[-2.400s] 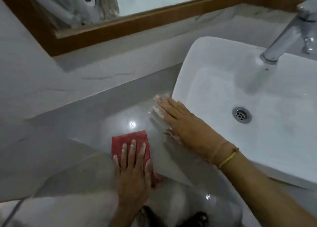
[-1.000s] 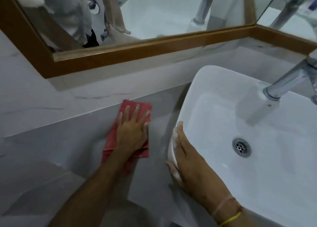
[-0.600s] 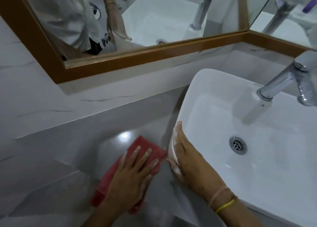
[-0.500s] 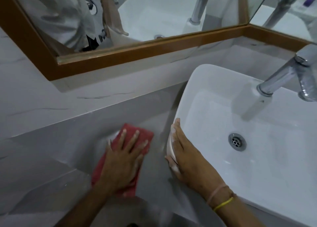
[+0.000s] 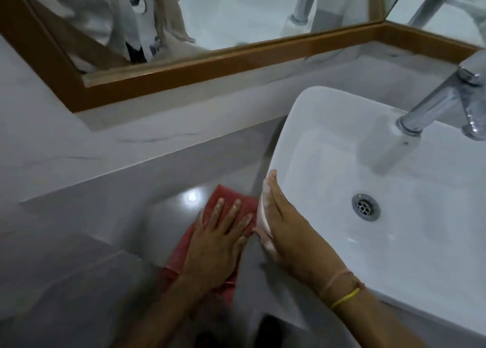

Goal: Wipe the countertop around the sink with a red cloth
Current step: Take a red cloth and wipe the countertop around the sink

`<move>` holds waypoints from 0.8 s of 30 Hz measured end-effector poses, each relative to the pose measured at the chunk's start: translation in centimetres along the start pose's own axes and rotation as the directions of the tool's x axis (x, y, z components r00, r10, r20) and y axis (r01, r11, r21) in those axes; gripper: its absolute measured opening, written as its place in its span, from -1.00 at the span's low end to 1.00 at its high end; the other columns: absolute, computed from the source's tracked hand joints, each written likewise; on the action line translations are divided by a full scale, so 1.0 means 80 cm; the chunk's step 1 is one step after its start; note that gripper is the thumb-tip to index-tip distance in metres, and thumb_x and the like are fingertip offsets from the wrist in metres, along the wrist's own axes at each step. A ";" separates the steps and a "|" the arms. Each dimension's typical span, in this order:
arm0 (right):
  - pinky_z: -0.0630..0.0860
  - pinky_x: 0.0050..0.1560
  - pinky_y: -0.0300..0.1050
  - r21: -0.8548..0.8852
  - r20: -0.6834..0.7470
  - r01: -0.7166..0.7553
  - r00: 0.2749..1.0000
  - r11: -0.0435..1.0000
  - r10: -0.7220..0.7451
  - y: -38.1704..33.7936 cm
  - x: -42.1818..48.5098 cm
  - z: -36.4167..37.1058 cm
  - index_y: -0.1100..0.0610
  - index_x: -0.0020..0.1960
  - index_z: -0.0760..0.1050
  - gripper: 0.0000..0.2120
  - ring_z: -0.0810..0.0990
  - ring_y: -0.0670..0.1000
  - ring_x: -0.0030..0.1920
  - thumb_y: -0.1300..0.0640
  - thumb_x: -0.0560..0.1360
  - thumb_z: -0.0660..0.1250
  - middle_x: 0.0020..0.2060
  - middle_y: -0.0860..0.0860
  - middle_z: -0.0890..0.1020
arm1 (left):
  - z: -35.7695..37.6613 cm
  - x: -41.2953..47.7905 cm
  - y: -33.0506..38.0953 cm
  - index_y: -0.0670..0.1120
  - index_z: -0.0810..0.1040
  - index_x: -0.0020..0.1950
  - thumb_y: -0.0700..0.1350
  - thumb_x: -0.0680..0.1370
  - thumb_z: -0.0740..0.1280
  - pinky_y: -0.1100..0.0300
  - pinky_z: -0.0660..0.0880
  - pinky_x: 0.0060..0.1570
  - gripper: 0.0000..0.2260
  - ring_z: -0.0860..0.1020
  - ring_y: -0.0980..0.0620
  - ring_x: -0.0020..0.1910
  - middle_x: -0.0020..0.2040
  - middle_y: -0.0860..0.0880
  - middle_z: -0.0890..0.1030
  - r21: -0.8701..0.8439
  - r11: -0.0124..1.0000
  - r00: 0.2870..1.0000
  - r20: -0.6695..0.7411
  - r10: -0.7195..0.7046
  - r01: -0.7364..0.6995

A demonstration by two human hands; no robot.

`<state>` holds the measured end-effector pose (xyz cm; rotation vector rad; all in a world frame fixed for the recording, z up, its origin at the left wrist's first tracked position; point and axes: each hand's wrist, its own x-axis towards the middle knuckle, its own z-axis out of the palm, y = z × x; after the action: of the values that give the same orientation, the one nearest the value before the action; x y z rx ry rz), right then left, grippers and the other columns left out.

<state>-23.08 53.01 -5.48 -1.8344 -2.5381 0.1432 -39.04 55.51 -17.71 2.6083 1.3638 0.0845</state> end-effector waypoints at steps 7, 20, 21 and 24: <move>0.00 0.51 0.13 0.085 0.011 0.011 1.000 0.996 -0.012 0.002 0.001 0.005 0.44 0.41 -0.22 -0.31 -0.19 0.33 0.48 0.12 0.58 0.15 0.46 0.41 -0.11 | -0.029 0.090 -0.062 0.08 0.13 0.49 0.09 0.59 -0.03 -0.34 0.08 0.39 -0.55 -0.04 -0.21 0.52 0.55 -0.06 0.09 0.060 0.956 0.957 0.009 -0.289 0.288; 0.32 0.42 -0.01 0.378 -0.337 -0.030 0.926 0.925 0.168 -0.012 -0.031 -0.008 0.33 0.40 0.25 -0.46 0.24 0.20 0.46 0.23 0.47 0.30 0.43 0.32 0.28 | -0.042 0.035 -0.008 0.03 0.00 0.52 0.10 0.59 0.04 -0.16 0.05 0.43 -0.48 -0.04 -0.23 0.51 0.55 -0.18 0.01 -0.213 0.920 0.938 -0.039 -0.345 0.330; 0.40 0.36 -0.01 0.431 -0.431 -0.001 0.878 0.902 0.207 -0.024 -0.046 -0.003 0.30 0.34 0.34 -0.51 0.37 0.18 0.39 0.26 0.44 0.33 0.35 0.28 0.42 | -0.051 0.036 -0.018 -0.05 0.09 0.50 0.09 0.58 0.08 -0.13 0.16 0.39 -0.48 0.12 -0.26 0.46 0.50 -0.24 0.18 -0.204 0.888 0.899 -0.071 -0.433 0.412; 0.56 0.14 -0.02 0.496 -0.408 -0.009 0.881 0.868 0.242 -0.070 -0.085 0.026 0.19 0.26 0.44 -0.54 0.57 0.09 0.19 0.22 0.37 0.37 0.16 0.15 0.59 | -0.064 0.045 -0.033 -0.22 0.29 0.37 0.12 0.54 0.18 -0.11 0.35 0.23 -0.46 0.36 -0.27 0.26 0.27 -0.30 0.45 -0.174 0.808 0.824 0.045 -0.565 0.563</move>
<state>-26.40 44.65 -6.80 -1.5978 -1.8461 0.2772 -39.82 60.72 -13.40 1.9571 1.9719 0.1227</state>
